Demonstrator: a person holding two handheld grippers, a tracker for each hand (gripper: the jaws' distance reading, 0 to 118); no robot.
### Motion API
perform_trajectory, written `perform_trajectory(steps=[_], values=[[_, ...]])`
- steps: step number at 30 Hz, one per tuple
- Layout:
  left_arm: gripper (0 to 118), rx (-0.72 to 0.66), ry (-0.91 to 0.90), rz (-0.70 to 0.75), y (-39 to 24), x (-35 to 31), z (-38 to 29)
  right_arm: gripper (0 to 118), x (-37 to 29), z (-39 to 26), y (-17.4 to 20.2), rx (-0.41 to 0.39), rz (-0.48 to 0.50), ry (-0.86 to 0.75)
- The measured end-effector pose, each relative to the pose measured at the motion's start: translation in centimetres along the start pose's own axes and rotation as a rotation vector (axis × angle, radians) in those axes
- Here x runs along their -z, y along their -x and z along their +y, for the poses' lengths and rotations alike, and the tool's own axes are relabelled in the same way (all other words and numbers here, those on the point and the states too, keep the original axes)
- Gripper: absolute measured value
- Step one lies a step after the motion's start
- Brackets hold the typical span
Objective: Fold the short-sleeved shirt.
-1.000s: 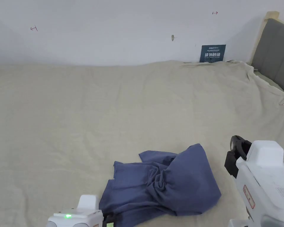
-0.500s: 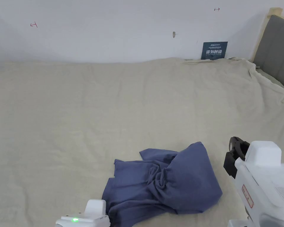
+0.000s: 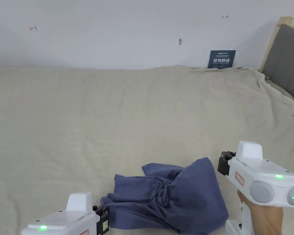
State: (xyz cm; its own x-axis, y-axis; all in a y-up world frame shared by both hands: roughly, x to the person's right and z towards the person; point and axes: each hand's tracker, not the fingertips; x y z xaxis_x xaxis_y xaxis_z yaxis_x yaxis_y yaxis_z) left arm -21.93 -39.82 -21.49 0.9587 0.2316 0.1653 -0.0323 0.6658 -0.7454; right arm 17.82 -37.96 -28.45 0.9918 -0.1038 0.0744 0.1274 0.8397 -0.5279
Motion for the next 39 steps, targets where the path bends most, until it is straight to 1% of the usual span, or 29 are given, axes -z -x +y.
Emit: perform_trajectory(steps=[3, 4, 5, 8, 12, 15, 16, 17, 18, 19, 20, 21, 22, 24, 25, 33, 37, 39], values=[[1, -0.001, -0.006, -0.005, 0.0, 0.3, 0.2, 71, 4.0, 0.6, -0.8, 0.036, 0.003, 0.103], [1, 0.001, -0.002, -0.005, 0.0, 0.5, 0.3, 88, 5.5, 0.7, -1.1, 0.041, 0.014, 0.13], [1, 0.002, -0.001, -0.005, 0.0, 0.8, 0.2, 94, 6.5, 0.8, -1.3, 0.052, 0.017, 0.144], [1, -0.003, 0.008, -0.007, 0.3, 1.3, 0.4, 94, 9.3, 0.9, -1.2, 0.079, 0.029, 0.228], [1, -0.009, 0.016, -0.006, 0.6, 1.8, 0.5, 94, 13.2, 0.3, -1.6, 0.085, 0.015, 0.332], [1, -0.02, 0.022, -0.01, 0.9, 2.1, 0.5, 93, 15.4, -0.5, -1.8, 0.109, 0.024, 0.416], [1, -0.024, 0.023, -0.012, 0.9, 2.1, 0.5, 88, 15.8, -0.8, -1.9, 0.115, 0.024, 0.425], [1, -0.027, 0.024, -0.012, 0.9, 2.2, 0.5, 77, 16.0, -1.0, -1.8, 0.112, 0.03, 0.426], [1, -0.029, 0.025, -0.012, 0.9, 2.2, 0.5, 49, 16.1, -1.1, -1.8, 0.108, 0.044, 0.427], [1, -0.03, 0.025, -0.012, 1.0, 2.2, 0.5, 27, 15.9, -1.4, -1.8, 0.114, 0.068, 0.433], [1, -0.03, 0.026, -0.012, 1.0, 2.2, 0.5, 12, 15.8, -1.4, -1.7, 0.128, 0.078, 0.444], [1, -0.03, 0.026, -0.013, 1.0, 2.1, 0.5, 11, 15.5, -1.5, -1.6, 0.136, 0.091, 0.441], [1, -0.028, 0.025, -0.013, 0.9, 2.0, 0.4, 10, 15.1, -1.4, -1.4, 0.125, 0.088, 0.425], [1, -0.028, 0.022, -0.016, 0.9, 1.8, 0.4, 8, 13.8, -1.1, -1.1, 0.071, 0.08, 0.392], [1, -0.028, 0.02, -0.019, 0.9, 1.8, 0.5, 8, 13.2, -0.9, -1.0, 0.064, 0.077, 0.376], [1, -0.084, -0.043, -0.069, 1.7, 0.4, 2.7, 7, 6.1, 3.7, -2.1, 0.063, 0.112, 0.211], [1, -0.091, -0.122, -0.057, 3.0, -0.9, 6.0, 7, 1.5, 7.6, -2.1, 0.075, 0.119, 0.107], [1, -0.096, -0.166, -0.044, 3.8, -1.6, 8.0, 7, -0.2, 9.6, -2.0, 0.069, 0.109, 0.068]])
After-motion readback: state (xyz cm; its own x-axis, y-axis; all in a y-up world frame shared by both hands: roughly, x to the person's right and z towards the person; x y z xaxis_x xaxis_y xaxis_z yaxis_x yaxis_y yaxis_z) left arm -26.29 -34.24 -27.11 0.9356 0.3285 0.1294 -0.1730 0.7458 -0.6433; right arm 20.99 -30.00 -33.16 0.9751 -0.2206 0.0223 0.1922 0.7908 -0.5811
